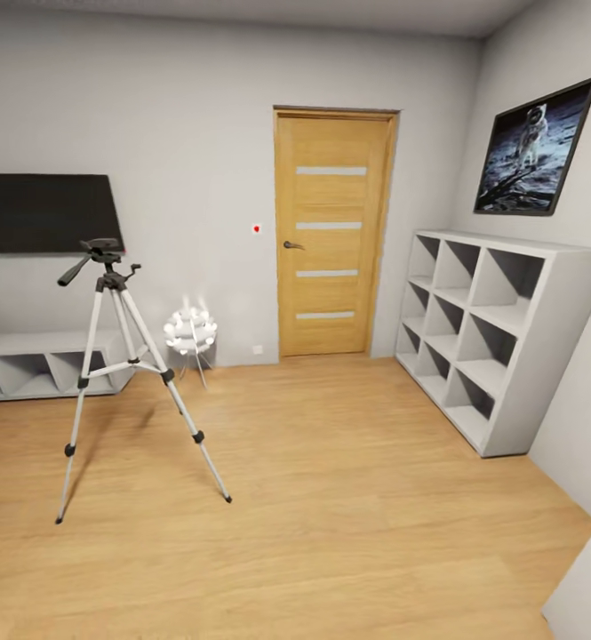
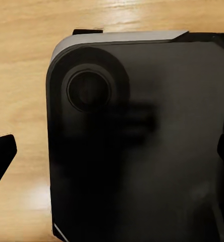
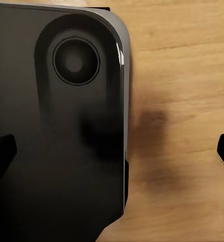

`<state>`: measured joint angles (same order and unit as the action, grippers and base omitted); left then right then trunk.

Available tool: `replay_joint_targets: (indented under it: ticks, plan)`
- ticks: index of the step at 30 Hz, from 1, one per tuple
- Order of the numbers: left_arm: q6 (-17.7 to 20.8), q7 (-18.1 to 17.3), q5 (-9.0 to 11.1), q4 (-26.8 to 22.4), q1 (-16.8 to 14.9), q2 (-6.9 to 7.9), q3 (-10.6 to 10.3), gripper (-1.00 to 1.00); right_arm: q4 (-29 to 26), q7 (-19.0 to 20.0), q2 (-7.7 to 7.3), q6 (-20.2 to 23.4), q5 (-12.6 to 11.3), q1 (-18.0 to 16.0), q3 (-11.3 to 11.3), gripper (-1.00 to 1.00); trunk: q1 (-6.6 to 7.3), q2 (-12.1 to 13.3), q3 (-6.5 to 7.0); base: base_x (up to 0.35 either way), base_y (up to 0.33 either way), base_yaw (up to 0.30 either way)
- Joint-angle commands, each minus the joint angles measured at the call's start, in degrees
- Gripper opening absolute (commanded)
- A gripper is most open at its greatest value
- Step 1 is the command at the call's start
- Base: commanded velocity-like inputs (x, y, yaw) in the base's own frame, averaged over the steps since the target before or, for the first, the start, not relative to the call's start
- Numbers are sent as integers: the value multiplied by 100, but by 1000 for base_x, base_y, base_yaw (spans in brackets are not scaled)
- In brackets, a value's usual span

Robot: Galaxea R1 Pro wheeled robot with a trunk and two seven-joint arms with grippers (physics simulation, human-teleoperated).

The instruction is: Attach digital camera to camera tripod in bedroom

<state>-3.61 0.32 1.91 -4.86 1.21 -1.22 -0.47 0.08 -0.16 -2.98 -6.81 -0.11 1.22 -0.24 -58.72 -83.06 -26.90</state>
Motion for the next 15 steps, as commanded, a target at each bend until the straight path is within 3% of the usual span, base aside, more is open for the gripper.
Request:
replay_joint_targets:
  ticks: [1, 15]
  plan:
    - [-8, 3, 20, -6, 2, -1, -6, 100, 1, -2, -1, -22, -2, 1, -2, 100, 0, -2, -3, 0, 0, 284]
    - [-8, 3, 20, -6, 2, -1, -6, 100, 1, -2, -1, -22, -5, 1, -2, 100, 0, -2, -3, 0, 0, 284]
